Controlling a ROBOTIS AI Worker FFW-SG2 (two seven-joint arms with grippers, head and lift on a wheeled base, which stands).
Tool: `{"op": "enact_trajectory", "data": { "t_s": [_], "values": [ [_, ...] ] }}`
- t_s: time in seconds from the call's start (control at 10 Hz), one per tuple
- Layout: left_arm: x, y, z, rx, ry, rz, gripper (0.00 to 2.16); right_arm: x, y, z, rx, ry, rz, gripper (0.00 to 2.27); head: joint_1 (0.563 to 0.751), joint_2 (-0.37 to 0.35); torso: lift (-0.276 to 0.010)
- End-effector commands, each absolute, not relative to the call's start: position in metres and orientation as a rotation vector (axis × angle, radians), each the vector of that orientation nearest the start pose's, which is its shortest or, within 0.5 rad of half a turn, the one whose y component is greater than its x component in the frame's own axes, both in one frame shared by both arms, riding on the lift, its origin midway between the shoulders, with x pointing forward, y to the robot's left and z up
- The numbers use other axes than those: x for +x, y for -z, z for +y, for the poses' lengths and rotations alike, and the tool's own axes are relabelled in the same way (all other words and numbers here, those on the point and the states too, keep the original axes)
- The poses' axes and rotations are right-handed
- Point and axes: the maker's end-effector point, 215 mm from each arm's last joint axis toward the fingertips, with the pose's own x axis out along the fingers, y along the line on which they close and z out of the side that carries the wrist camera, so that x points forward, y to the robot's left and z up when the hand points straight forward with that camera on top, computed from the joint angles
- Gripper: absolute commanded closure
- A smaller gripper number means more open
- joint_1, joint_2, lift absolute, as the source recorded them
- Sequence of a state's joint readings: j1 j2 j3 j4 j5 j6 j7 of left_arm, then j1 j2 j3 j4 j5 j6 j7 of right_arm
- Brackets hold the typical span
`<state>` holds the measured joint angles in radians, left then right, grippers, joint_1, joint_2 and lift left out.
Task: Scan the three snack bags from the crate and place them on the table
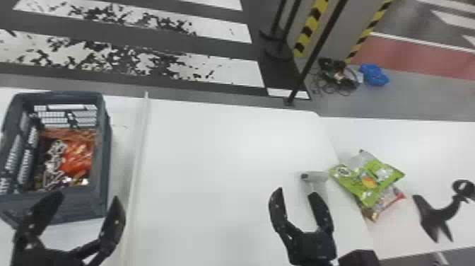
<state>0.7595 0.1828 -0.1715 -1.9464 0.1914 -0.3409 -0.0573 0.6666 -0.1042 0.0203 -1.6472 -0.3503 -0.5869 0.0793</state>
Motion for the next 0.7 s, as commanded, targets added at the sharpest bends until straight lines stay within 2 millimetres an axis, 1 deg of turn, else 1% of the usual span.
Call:
{"op": "enact_trajectory", "data": {
  "t_s": [0.0, 0.1, 0.2, 0.3, 0.4, 0.5, 0.6],
  "values": [
    [0.33, 0.401, 0.167, -0.161, 0.217, 0.094, 0.08, 0.329, 0.428, -0.24, 0.212, -0.02, -0.029, 0.11, 0.695, -0.207, -0.037],
    [0.329, 0.398, 0.174, -0.155, 0.213, 0.097, 0.08, 0.331, 0.425, -0.232, 0.188, -0.033, -0.032, 0.11, 0.695, -0.179, -0.037],
    [0.33, 0.393, 0.182, -0.144, 0.207, 0.105, 0.08, 0.333, 0.42, -0.231, 0.181, -0.038, -0.036, 0.11, 0.695, -0.136, -0.037],
    [0.333, 0.396, 0.186, -0.131, 0.211, 0.134, 0.08, 0.335, 0.417, -0.233, 0.168, -0.042, -0.037, 0.11, 0.695, -0.105, -0.037],
    [0.338, 0.391, 0.193, -0.117, 0.211, 0.138, 0.08, 0.334, 0.416, -0.234, 0.162, -0.046, -0.032, 0.11, 0.695, -0.088, -0.037],
    [0.343, 0.397, 0.198, -0.111, 0.228, 0.195, 0.08, 0.334, 0.413, -0.234, 0.144, -0.055, -0.034, 0.11, 0.695, -0.082, -0.037],
    [0.35, 0.402, 0.204, -0.145, 0.266, 0.26, 0.08, 0.335, 0.422, -0.233, 0.134, -0.06, 0.002, 0.11, 0.695, -0.075, -0.037]
  ]
}}
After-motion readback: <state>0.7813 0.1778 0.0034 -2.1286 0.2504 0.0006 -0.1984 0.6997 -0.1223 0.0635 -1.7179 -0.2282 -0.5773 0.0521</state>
